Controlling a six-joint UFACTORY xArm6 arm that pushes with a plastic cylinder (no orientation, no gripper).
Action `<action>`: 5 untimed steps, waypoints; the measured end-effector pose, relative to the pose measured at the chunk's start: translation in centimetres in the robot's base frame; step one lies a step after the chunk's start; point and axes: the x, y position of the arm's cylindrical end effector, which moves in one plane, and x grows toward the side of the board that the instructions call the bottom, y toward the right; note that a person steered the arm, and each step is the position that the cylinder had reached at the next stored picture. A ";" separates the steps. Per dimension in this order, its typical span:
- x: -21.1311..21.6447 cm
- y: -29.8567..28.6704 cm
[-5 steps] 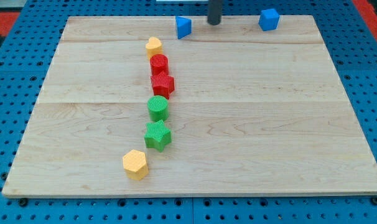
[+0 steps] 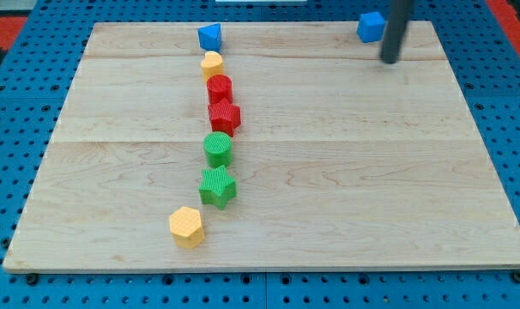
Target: Push the blue cube in between the yellow heart and the blue triangle
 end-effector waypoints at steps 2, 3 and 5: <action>-7.8 -1.4; -5.8 -12.3; -3.2 -17.8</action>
